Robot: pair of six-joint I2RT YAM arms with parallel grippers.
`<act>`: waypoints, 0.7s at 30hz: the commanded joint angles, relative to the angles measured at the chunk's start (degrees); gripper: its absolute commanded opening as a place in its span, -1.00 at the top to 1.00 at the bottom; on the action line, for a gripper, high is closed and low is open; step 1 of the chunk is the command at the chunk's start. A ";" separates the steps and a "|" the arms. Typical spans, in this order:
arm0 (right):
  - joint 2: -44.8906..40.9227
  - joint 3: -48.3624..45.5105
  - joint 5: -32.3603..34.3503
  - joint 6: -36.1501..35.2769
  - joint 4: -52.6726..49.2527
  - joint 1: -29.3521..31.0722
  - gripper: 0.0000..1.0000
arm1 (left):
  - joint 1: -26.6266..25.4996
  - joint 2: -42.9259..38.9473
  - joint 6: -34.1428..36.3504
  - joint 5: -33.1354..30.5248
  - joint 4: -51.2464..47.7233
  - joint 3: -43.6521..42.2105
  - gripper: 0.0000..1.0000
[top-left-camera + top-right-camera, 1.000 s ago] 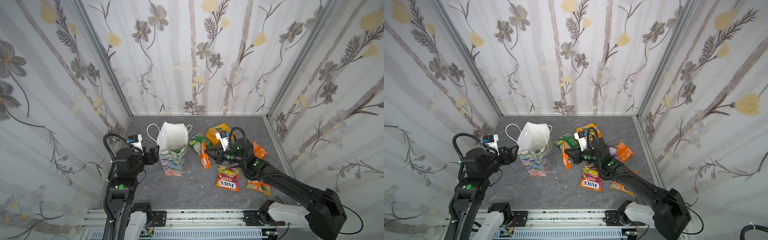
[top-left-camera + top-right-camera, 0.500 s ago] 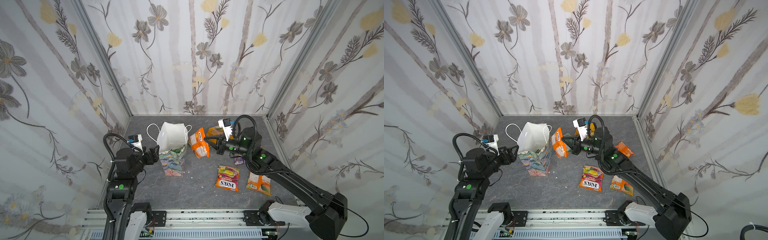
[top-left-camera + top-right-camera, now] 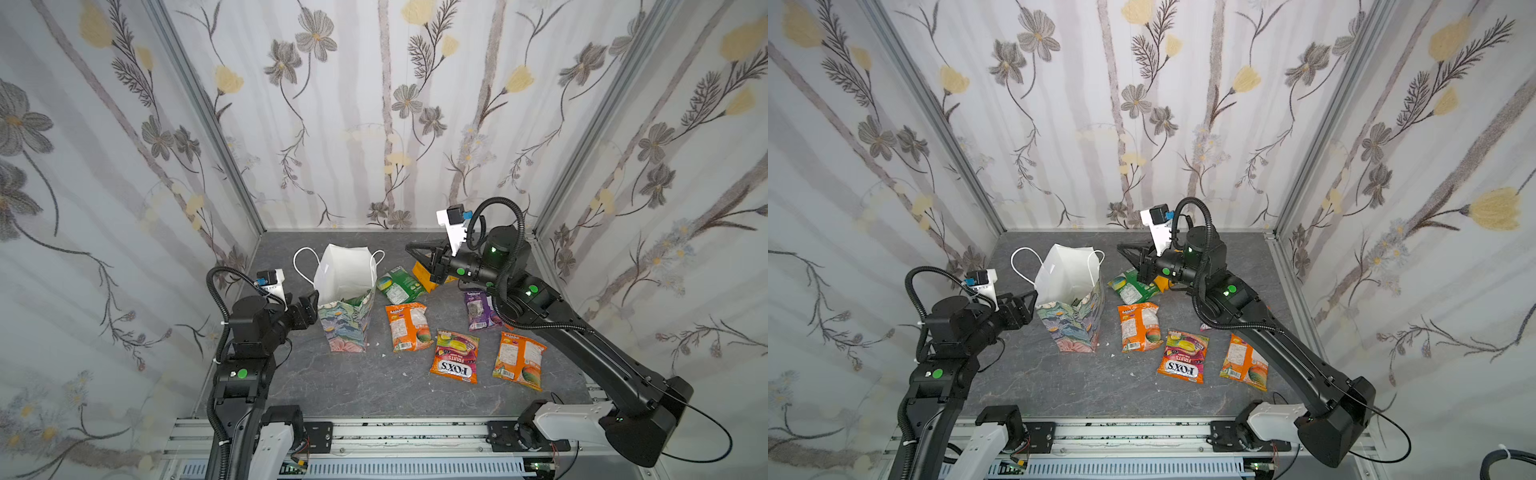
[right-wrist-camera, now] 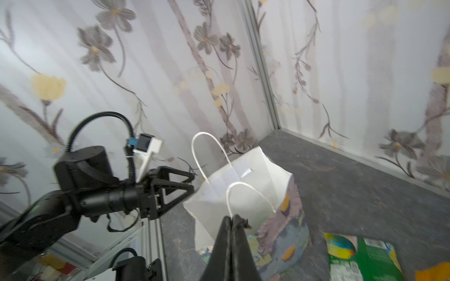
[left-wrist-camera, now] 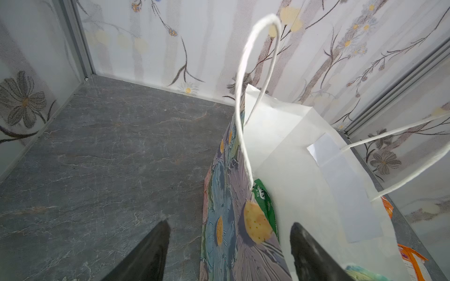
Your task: Place the snacks into the paper bag
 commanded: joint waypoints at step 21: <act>7.45 -30.86 3.87 4.12 7.28 -8.78 -0.45 | -0.12 0.62 0.13 0.04 1.00 0.38 -0.54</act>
